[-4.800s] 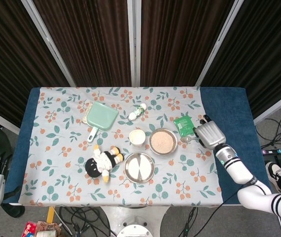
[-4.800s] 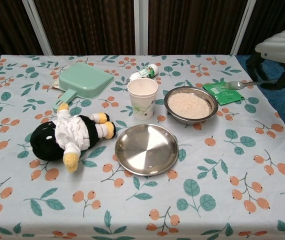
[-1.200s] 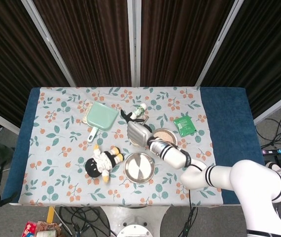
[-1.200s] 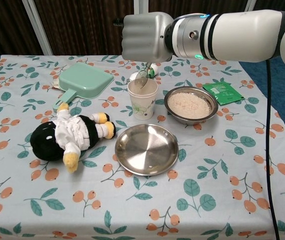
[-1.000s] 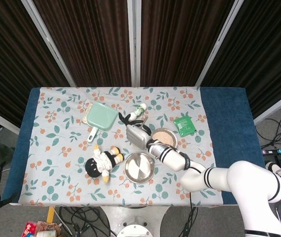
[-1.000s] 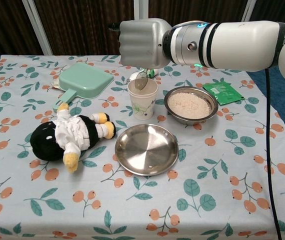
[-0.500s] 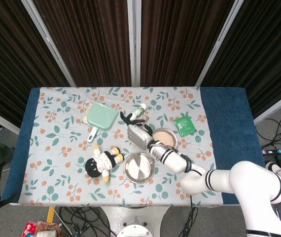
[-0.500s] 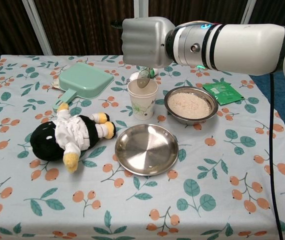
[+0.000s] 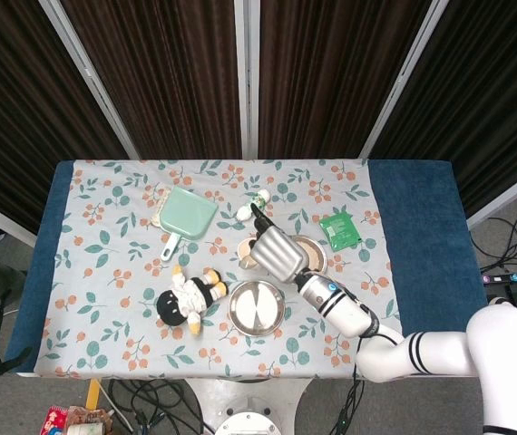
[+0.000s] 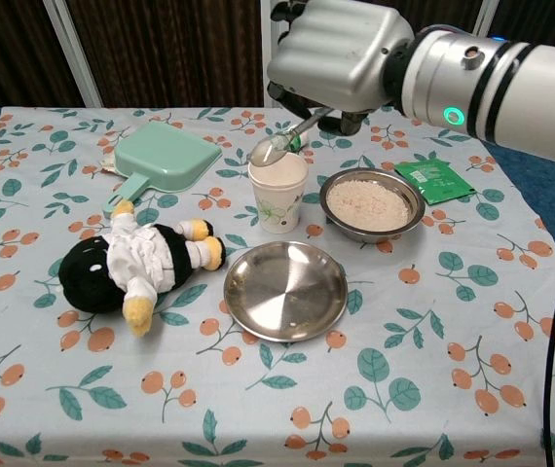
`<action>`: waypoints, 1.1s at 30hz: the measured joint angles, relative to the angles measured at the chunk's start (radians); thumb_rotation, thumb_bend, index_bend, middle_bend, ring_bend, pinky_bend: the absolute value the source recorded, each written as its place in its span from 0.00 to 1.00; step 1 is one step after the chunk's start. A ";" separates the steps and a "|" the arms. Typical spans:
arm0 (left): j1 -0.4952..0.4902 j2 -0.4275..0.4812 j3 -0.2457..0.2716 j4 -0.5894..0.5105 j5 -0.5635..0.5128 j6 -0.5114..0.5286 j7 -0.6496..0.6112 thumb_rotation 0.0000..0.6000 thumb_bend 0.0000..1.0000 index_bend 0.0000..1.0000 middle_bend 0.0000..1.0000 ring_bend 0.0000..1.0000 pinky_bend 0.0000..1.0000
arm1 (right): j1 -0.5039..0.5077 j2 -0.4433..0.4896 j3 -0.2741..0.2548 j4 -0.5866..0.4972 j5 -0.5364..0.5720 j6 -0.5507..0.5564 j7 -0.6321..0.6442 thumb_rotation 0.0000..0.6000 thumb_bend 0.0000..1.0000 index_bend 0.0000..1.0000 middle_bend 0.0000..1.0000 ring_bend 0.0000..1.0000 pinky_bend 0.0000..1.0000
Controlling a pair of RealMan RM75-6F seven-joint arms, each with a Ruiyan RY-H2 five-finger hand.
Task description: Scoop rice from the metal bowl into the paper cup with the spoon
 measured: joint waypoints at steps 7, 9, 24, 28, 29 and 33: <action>-0.002 0.008 0.000 -0.021 0.006 0.005 0.014 1.00 0.11 0.15 0.13 0.06 0.07 | -0.137 -0.054 -0.039 -0.017 -0.121 0.013 0.241 1.00 0.37 0.63 0.57 0.19 0.00; 0.000 0.009 0.001 -0.022 0.005 0.007 0.013 1.00 0.11 0.15 0.13 0.06 0.07 | -0.152 -0.089 -0.045 0.011 -0.136 0.012 0.252 1.00 0.37 0.61 0.55 0.18 0.00; 0.010 -0.002 0.009 0.009 0.004 0.009 -0.025 1.00 0.11 0.15 0.13 0.06 0.07 | -0.238 -0.248 -0.045 0.174 -0.228 -0.017 0.228 1.00 0.33 0.31 0.33 0.03 0.00; 0.007 -0.005 0.009 0.016 0.009 0.008 -0.030 1.00 0.11 0.15 0.13 0.06 0.07 | -0.253 -0.237 -0.037 0.151 -0.242 -0.008 0.222 1.00 0.33 0.26 0.30 0.02 0.00; 0.006 -0.004 0.008 0.017 0.010 0.007 -0.031 1.00 0.11 0.15 0.13 0.06 0.07 | -0.257 -0.231 -0.036 0.142 -0.248 0.000 0.222 1.00 0.33 0.26 0.30 0.02 0.00; -0.001 0.000 0.005 0.018 0.014 0.004 -0.036 1.00 0.11 0.15 0.13 0.06 0.07 | -0.294 -0.177 -0.035 0.084 -0.282 0.076 0.233 1.00 0.33 0.27 0.30 0.05 0.00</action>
